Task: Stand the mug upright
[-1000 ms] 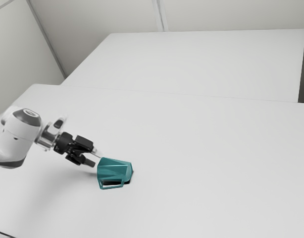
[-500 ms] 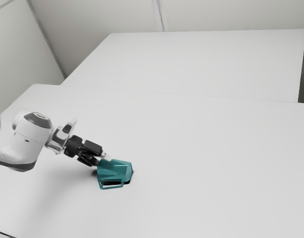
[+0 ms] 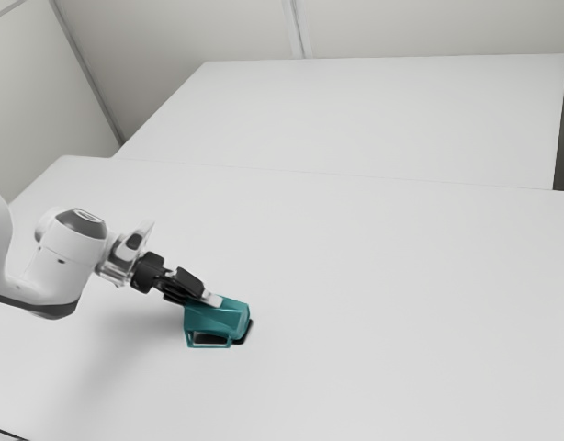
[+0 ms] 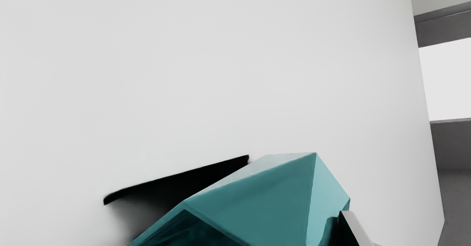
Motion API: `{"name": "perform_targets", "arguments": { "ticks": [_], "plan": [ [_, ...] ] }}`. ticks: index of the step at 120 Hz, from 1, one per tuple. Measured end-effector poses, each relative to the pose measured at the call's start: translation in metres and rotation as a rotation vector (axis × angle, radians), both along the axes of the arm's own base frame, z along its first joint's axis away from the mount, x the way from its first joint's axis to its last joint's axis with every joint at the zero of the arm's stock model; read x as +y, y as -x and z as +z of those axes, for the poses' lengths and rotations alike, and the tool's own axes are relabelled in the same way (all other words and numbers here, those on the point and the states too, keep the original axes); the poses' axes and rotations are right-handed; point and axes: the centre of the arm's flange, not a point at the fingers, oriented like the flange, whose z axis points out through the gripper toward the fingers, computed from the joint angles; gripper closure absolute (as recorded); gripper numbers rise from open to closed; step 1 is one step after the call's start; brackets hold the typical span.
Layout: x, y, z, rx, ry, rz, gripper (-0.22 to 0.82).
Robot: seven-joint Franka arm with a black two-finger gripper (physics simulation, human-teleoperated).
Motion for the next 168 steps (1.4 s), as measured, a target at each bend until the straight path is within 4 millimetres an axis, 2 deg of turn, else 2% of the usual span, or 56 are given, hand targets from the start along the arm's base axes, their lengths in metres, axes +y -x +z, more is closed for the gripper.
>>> {"name": "perform_targets", "arguments": {
  "ticks": [16, 28, 44, 80, 103, 135, 146, 168],
  "plan": [
    [-0.002, -0.004, 0.022, -0.063, -0.006, -0.015, 0.69],
    [-0.007, -0.007, 0.044, -0.122, -0.016, -0.034, 0.74],
    [-0.029, -0.012, 0.068, -0.186, -0.029, -0.092, 0.76],
    [-0.031, -0.033, 0.11, -0.259, -0.138, -0.181, 0.78],
    [-0.016, -0.057, 0.122, -0.223, -0.287, -0.243, 0.79],
    [0.0, -0.111, 0.139, -0.178, -0.49, -0.286, 0.79],
    [-0.005, -0.133, 0.137, -0.163, -0.544, -0.309, 0.79],
    [-0.015, -0.155, 0.126, -0.12, -0.628, -0.345, 0.79]
  ]
}}
